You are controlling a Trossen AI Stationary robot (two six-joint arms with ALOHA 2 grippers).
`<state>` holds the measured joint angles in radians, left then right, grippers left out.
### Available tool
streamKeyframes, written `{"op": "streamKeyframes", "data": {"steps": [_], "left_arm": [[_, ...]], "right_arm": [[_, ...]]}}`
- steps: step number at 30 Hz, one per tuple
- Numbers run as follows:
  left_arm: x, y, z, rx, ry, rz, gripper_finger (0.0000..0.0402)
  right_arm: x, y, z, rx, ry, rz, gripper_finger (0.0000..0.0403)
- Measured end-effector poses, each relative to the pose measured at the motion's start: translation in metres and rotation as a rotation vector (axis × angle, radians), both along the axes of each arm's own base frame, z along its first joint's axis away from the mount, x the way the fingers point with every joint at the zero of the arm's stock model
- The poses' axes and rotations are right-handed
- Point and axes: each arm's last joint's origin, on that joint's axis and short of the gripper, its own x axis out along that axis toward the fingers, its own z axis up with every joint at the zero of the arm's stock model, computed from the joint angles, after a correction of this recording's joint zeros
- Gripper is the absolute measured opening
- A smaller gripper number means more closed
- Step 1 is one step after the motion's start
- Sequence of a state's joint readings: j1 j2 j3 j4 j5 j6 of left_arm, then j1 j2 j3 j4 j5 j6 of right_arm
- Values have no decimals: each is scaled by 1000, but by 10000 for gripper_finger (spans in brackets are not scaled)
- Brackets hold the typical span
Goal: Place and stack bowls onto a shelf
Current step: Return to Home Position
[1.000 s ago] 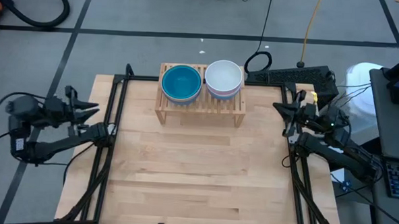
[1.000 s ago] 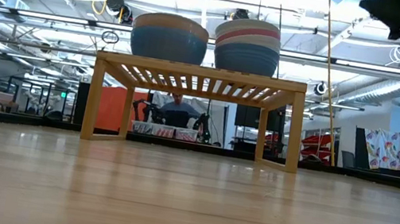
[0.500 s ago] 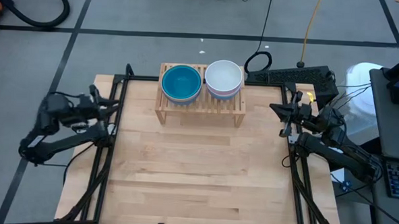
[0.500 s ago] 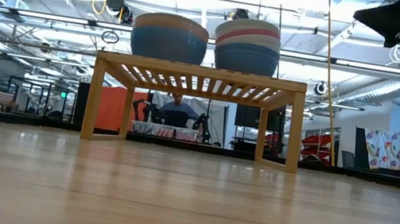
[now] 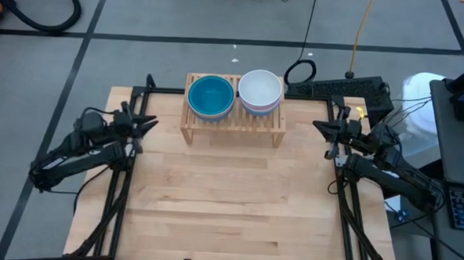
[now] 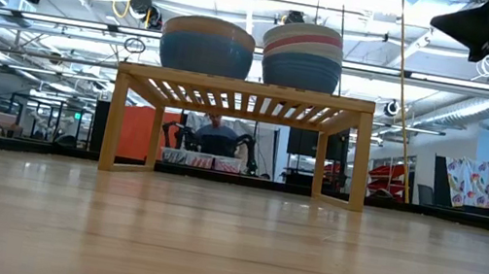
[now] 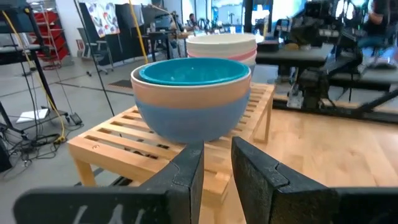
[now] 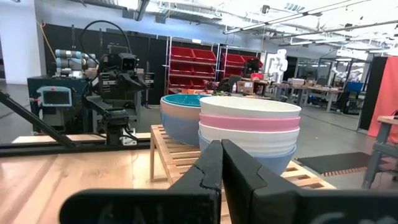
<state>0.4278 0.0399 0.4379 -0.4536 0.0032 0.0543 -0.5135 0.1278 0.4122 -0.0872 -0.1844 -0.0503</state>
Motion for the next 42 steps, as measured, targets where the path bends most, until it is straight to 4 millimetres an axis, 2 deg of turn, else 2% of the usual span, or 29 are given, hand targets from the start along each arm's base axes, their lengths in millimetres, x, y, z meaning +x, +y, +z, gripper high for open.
{"op": "streamKeyframes", "data": {"steps": [4, 11, 20, 33, 42], "left_arm": [[9, 4, -12, -15, -27, 5, 88], [17, 8, -24, 69, -15, 3, 88], [22, 10, -42, 57, 39, 1, 88], [33, 15, -61, 135, -52, 5, 88], [34, 15, -63, 129, -45, -5, 88]], "right_arm": [[2, -1, -5, -8, 20, -2, 0], [8, -4, -23, 21, 65, -1, 0], [8, -4, -23, -35, 83, -6, 0], [8, -4, -23, -79, 98, -9, 0], [8, -4, -23, -86, 100, -7, 0]]}}
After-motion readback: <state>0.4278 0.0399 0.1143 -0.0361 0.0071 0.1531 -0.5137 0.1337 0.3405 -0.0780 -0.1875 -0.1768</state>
